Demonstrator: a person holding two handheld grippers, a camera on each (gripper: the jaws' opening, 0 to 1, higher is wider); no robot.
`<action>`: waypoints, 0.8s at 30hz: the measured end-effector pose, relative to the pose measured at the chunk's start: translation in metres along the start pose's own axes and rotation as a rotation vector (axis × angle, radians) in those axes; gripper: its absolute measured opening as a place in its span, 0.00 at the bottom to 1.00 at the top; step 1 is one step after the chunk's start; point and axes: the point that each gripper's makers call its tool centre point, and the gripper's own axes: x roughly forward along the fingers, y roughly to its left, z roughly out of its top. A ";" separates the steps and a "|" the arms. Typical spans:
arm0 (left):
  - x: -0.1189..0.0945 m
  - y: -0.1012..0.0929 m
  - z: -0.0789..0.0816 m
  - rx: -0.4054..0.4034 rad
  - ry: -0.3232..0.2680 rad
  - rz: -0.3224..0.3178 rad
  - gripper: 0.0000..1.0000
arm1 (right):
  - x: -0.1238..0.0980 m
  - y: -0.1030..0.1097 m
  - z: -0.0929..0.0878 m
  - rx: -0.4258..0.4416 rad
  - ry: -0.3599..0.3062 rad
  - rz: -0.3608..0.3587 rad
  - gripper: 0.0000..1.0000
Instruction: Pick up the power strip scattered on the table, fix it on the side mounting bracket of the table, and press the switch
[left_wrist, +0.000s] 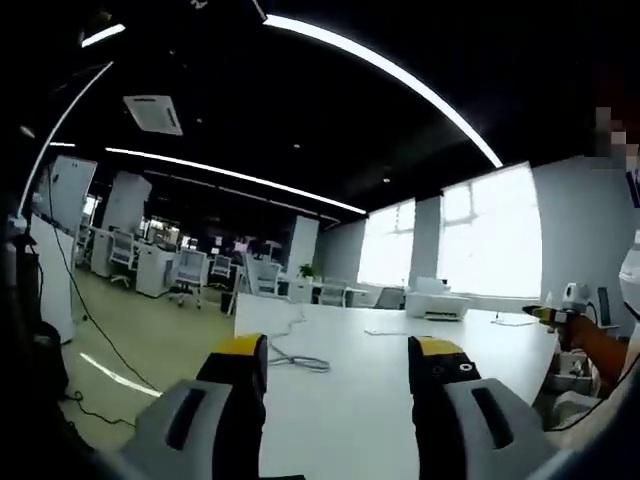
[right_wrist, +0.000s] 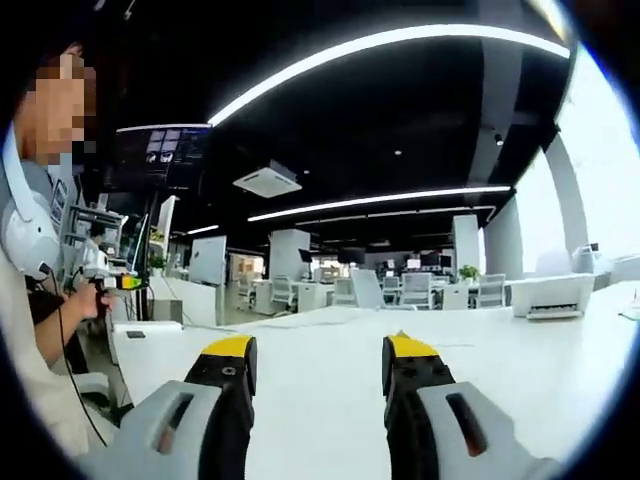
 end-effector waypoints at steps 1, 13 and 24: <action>-0.001 0.001 -0.001 0.016 0.005 0.008 0.61 | -0.001 -0.001 -0.001 -0.004 0.003 -0.004 0.46; -0.002 0.001 -0.005 -0.053 0.003 -0.021 0.62 | -0.001 0.000 -0.005 -0.002 0.015 -0.017 0.46; -0.003 -0.002 -0.005 -0.050 0.000 -0.026 0.61 | 0.001 0.002 0.000 -0.009 0.012 -0.014 0.46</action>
